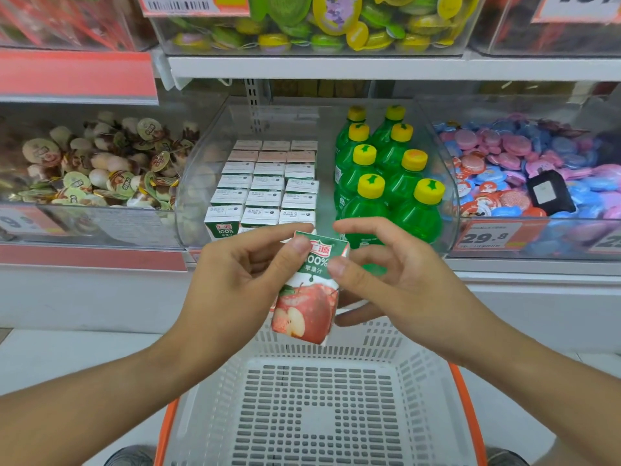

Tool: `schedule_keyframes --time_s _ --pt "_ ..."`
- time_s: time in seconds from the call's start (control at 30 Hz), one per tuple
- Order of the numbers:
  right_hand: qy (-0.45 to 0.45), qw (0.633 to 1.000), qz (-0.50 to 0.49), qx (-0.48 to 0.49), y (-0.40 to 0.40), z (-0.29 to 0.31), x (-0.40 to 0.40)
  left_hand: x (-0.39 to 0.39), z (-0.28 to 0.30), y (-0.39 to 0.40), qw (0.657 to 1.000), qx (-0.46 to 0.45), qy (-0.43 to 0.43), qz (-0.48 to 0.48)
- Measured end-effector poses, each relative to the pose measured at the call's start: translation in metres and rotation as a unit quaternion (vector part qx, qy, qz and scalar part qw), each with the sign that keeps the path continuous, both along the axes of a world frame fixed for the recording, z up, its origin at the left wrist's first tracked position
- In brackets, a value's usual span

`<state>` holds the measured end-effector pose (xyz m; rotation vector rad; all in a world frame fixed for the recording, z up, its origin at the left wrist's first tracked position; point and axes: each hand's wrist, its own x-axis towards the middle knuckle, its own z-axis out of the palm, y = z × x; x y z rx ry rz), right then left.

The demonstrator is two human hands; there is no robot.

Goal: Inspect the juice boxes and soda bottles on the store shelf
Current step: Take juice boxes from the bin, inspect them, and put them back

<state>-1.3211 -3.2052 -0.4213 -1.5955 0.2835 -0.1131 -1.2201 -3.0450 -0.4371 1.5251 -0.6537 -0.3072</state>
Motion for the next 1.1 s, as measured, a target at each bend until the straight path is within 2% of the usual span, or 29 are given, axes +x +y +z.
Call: schedule_keyframes --time_s 0.1,0.27,0.43,0.63,0.73,0.83,0.97,1.03,1.1 --pt "-0.013 1.0 -0.015 -0.003 -0.003 0.001 0.003 0.002 -0.003 -0.001 1.0 0.004 0.025 -0.018" --pt "-0.032 0.997 -0.069 0.014 -0.01 -0.003 0.009 -0.001 -0.006 0.0 0.994 0.047 0.006 -0.1" --pt "-0.045 0.996 -0.078 0.005 -0.009 -0.008 0.011 0.001 -0.005 0.003 0.982 0.017 0.076 -0.173" --pt "-0.035 0.999 -0.005 0.016 -0.018 -0.004 0.011 0.002 -0.008 0.006 0.982 -0.002 0.088 -0.167" --pt "0.003 0.998 0.064 -0.014 -0.031 -0.001 0.009 0.002 -0.01 0.007 0.985 0.002 0.068 -0.157" --pt "0.005 0.996 0.09 -0.024 -0.036 0.0 0.008 0.002 -0.012 0.006 0.986 0.0 0.063 -0.153" --pt "-0.028 0.999 0.027 0.008 -0.029 0.0 0.01 0.002 -0.01 0.002 0.992 0.003 0.056 -0.113" --pt "-0.031 0.999 -0.025 0.028 -0.025 0.001 0.011 0.001 -0.008 0.001 0.995 0.032 0.037 -0.09" --pt "-0.029 0.997 -0.056 0.043 -0.024 0.0 0.012 -0.003 -0.008 0.001 0.991 0.066 0.035 -0.107"
